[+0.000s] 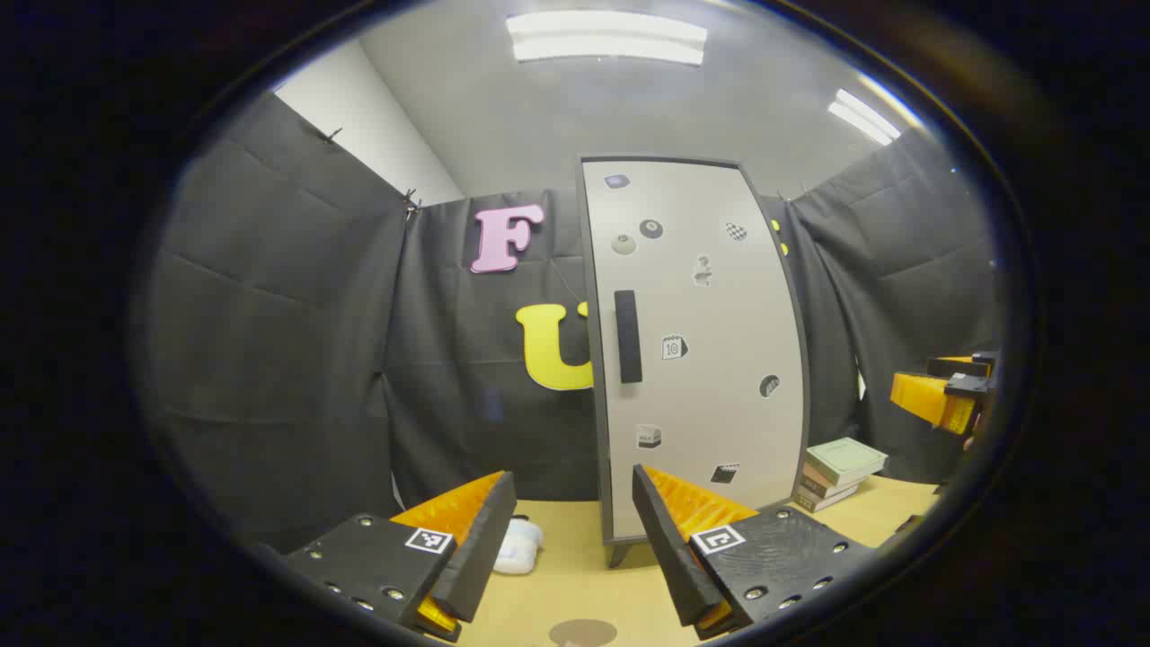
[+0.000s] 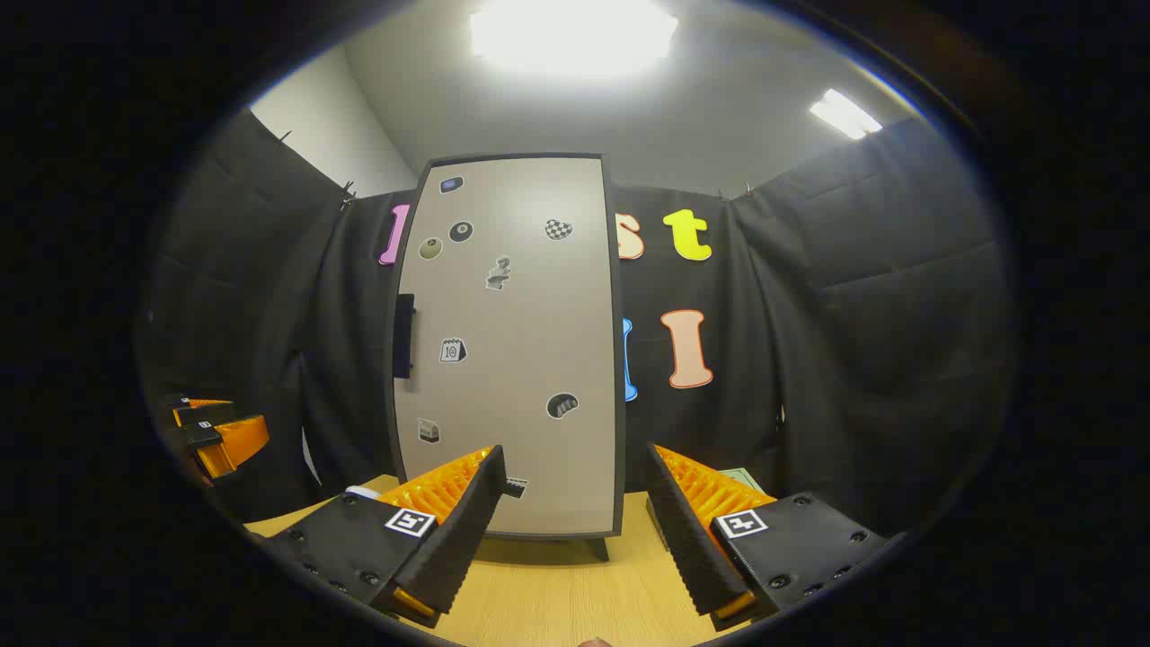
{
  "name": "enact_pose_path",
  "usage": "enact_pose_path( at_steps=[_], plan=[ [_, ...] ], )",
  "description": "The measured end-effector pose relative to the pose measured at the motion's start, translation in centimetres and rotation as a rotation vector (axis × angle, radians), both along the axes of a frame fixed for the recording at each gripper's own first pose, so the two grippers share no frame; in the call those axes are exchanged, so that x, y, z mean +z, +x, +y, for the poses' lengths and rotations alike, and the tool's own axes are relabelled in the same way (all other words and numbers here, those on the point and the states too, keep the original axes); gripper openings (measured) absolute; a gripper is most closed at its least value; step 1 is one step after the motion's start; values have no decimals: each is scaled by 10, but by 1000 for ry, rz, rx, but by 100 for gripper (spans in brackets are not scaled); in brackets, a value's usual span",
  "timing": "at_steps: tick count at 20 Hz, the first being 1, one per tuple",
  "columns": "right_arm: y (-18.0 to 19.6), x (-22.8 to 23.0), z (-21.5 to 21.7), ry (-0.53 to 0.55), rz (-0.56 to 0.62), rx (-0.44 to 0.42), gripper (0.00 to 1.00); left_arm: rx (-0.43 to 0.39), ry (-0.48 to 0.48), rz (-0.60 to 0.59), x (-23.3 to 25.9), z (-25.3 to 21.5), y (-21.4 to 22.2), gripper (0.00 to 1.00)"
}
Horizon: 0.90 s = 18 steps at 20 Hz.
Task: Open the cabinet door with the right hand, grasp the bottle in the cabinet with the left hand and place it on the coaster, then close the cabinet door with the right hand.
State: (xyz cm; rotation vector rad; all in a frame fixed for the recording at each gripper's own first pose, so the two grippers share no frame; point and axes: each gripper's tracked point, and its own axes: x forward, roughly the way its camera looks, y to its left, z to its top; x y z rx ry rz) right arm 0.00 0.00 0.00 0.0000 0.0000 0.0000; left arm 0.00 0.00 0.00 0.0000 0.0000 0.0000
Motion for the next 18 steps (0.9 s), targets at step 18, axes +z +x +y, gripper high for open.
enact_pose_path(
  at_steps=[18],
  plan=[
    [19,3,2,6,12,23,98,46,-1,-6,-1,6,3,79]
  ],
)
